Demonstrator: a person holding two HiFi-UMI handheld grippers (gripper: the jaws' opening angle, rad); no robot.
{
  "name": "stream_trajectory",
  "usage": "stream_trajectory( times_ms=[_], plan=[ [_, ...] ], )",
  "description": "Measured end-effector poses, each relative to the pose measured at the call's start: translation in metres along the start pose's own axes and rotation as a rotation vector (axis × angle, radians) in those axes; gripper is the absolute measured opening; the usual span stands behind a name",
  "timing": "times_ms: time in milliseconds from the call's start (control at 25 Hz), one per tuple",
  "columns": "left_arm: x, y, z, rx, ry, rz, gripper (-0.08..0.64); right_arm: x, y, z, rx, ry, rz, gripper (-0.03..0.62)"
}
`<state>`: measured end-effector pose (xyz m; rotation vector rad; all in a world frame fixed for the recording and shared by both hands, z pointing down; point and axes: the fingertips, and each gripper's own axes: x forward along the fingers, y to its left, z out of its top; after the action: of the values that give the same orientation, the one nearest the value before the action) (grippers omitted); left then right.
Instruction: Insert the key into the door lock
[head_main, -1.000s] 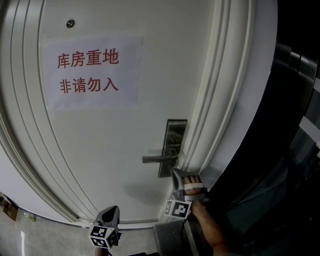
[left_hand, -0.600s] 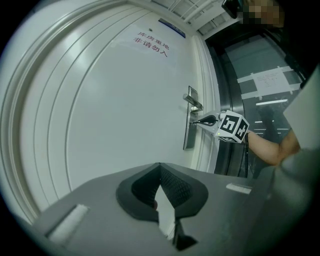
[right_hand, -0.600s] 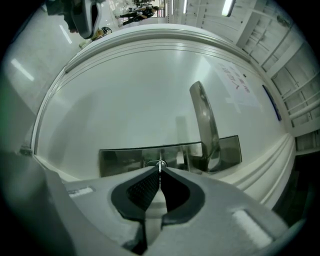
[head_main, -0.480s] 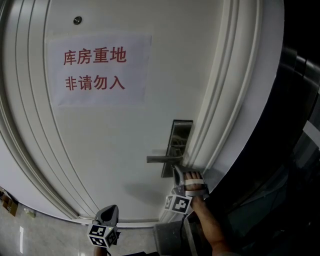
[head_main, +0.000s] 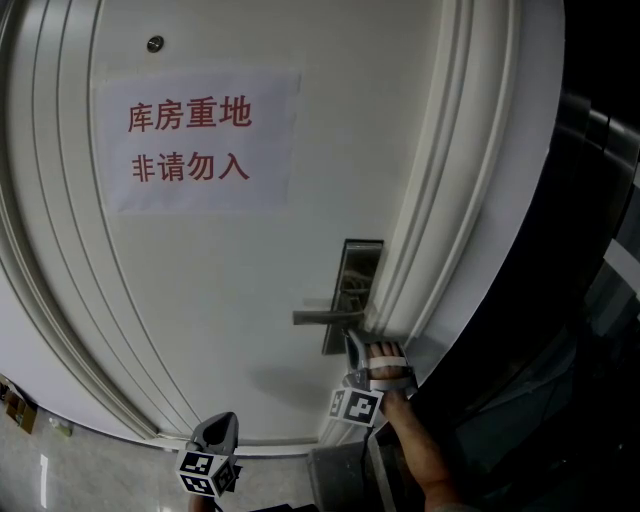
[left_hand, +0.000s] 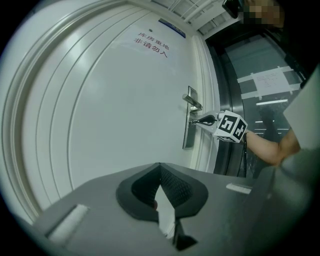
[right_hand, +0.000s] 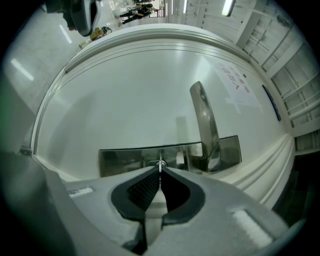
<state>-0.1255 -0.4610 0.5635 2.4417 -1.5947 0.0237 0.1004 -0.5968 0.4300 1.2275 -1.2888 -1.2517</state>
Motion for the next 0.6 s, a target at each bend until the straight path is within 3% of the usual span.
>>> stream_trajectory(
  times_ms=[280, 600],
  plan=[
    [-0.01, 0.005, 0.001, -0.005, -0.006, 0.021, 0.002, -0.001, -0.001, 0.002, 0.025, -0.024, -0.019, 0.018],
    [-0.02, 0.006, 0.002, -0.003, -0.021, 0.035, 0.002, -0.003, 0.0, 0.006, 0.064, -0.046, -0.023, 0.157]
  ],
)
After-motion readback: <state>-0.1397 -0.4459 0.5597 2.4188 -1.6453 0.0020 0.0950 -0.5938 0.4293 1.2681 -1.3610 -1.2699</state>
